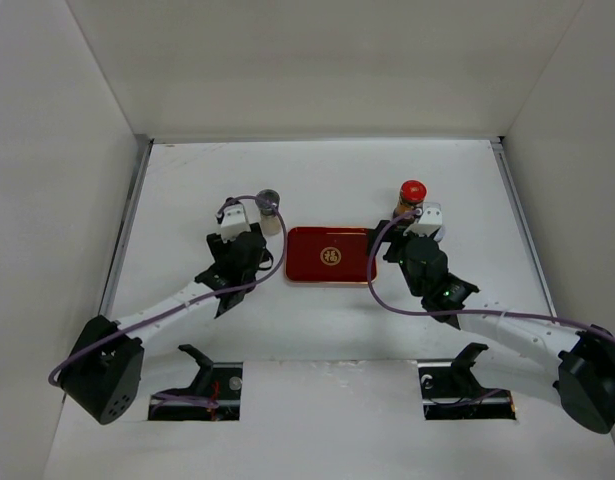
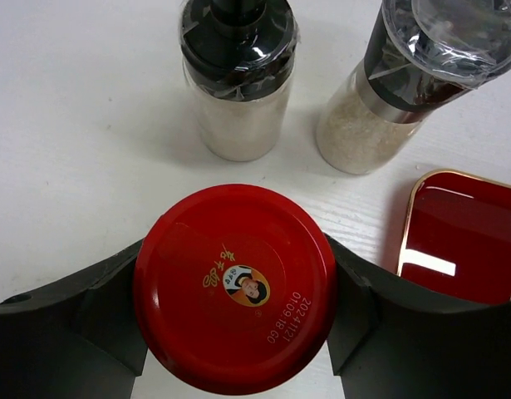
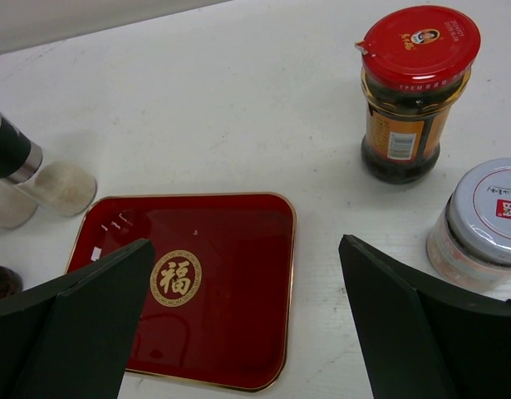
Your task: Organize the condiment bottles
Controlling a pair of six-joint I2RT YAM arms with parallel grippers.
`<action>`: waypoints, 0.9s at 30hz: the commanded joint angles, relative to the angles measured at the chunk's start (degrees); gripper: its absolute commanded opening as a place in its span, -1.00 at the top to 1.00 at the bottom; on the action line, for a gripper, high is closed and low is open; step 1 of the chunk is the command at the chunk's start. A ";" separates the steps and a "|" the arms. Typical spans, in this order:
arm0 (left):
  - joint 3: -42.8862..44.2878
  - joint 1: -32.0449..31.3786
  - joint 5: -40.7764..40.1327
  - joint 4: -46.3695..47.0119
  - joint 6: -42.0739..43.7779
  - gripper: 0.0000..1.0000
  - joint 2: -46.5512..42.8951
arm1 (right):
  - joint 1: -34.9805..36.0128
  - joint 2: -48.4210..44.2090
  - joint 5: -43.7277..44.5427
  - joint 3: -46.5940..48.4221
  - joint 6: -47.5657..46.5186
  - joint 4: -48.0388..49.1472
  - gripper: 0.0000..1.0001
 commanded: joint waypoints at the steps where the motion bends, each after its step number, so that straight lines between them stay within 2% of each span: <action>1: -0.57 -1.77 0.47 3.43 -0.56 0.18 -4.92 | 0.23 -0.20 -0.44 0.56 0.30 3.56 -1.00; 5: 1.09 -4.40 -0.41 2.38 0.67 0.35 -10.19 | -0.13 -0.90 -0.44 0.21 0.48 3.73 -1.00; 10: 6.09 -11.17 -3.04 2.81 2.42 0.36 -9.77 | -0.30 -0.46 -0.44 0.29 0.48 3.73 -1.00; 17: 15.23 -17.50 -2.43 10.89 5.50 0.36 2.34 | -2.05 -2.83 1.49 -1.02 1.01 3.82 -1.00; 24: 25.51 -18.12 1.26 17.23 8.05 0.36 16.59 | -5.83 -3.89 3.69 -1.29 3.38 -0.12 -1.00; 25: 26.57 -17.95 1.43 17.93 8.05 0.36 18.26 | -6.36 -4.06 3.69 -1.11 3.64 -1.09 -0.96; 27: 28.33 -17.34 1.87 18.46 8.49 0.35 20.55 | -7.85 -4.50 3.96 -1.55 5.22 -1.71 -0.71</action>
